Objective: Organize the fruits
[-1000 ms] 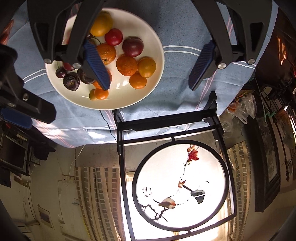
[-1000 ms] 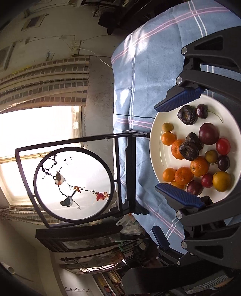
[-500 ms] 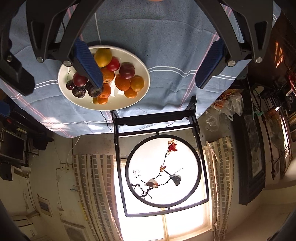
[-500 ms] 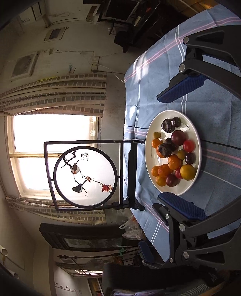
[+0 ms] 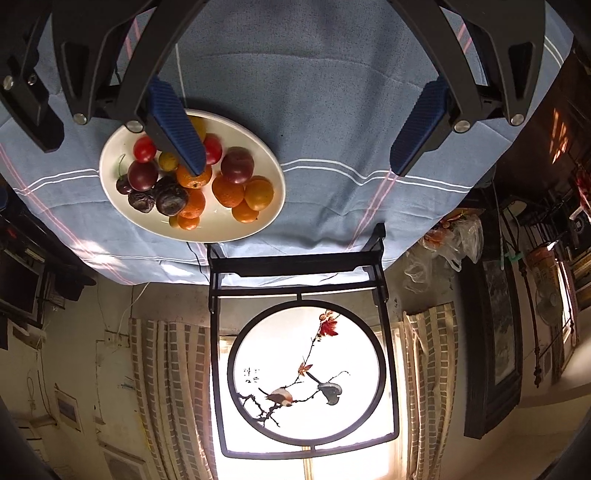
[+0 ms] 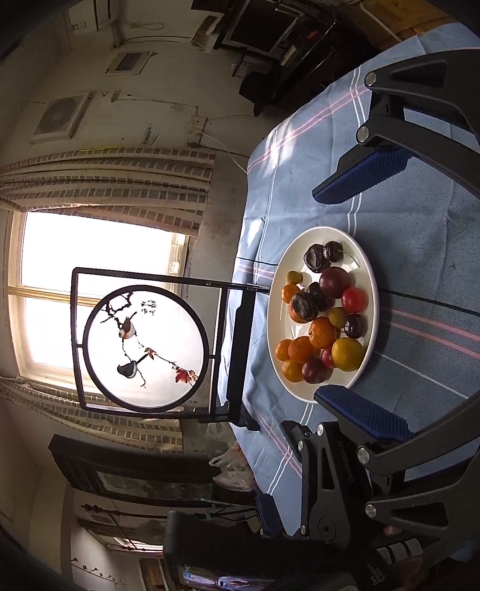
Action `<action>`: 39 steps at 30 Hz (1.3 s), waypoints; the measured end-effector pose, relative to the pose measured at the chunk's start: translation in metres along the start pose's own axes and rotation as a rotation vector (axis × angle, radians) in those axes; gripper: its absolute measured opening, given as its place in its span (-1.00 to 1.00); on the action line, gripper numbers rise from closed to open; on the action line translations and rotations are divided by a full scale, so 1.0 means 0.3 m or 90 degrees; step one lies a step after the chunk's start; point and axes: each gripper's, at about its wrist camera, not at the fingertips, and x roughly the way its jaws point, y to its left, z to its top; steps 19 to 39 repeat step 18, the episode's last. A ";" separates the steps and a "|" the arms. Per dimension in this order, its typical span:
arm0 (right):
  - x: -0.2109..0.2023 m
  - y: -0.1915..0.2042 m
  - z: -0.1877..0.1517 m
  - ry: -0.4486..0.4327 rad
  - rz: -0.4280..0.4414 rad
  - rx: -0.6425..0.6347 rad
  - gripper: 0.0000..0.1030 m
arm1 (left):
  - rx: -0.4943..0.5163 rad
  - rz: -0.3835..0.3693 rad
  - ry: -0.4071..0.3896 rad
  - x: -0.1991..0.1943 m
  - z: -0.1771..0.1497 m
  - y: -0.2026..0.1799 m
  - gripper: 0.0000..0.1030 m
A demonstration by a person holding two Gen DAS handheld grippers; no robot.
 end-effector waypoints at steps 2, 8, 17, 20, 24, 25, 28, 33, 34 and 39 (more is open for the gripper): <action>0.019 0.009 -0.010 0.016 -0.010 -0.008 0.92 | 0.005 0.004 -0.002 -0.001 -0.003 -0.005 0.90; 0.041 0.026 -0.030 0.029 -0.013 -0.015 0.92 | -0.009 0.021 -0.003 0.005 -0.004 0.008 0.90; 0.051 0.032 -0.036 0.034 -0.010 -0.017 0.92 | 0.006 0.035 -0.004 0.020 -0.012 -0.010 0.90; 0.052 0.030 -0.037 0.035 -0.007 -0.014 0.92 | 0.005 0.036 -0.003 0.021 -0.013 -0.009 0.90; 0.052 0.030 -0.037 0.035 -0.007 -0.014 0.92 | 0.005 0.036 -0.003 0.021 -0.013 -0.009 0.90; 0.052 0.030 -0.037 0.035 -0.007 -0.014 0.92 | 0.005 0.036 -0.003 0.021 -0.013 -0.009 0.90; 0.052 0.030 -0.037 0.035 -0.007 -0.014 0.92 | 0.005 0.036 -0.003 0.021 -0.013 -0.009 0.90; 0.052 0.030 -0.037 0.035 -0.007 -0.014 0.92 | 0.005 0.036 -0.003 0.021 -0.013 -0.009 0.90; 0.052 0.030 -0.037 0.035 -0.007 -0.014 0.92 | 0.005 0.036 -0.003 0.021 -0.013 -0.009 0.90; 0.052 0.030 -0.037 0.035 -0.007 -0.014 0.92 | 0.005 0.036 -0.003 0.021 -0.013 -0.009 0.90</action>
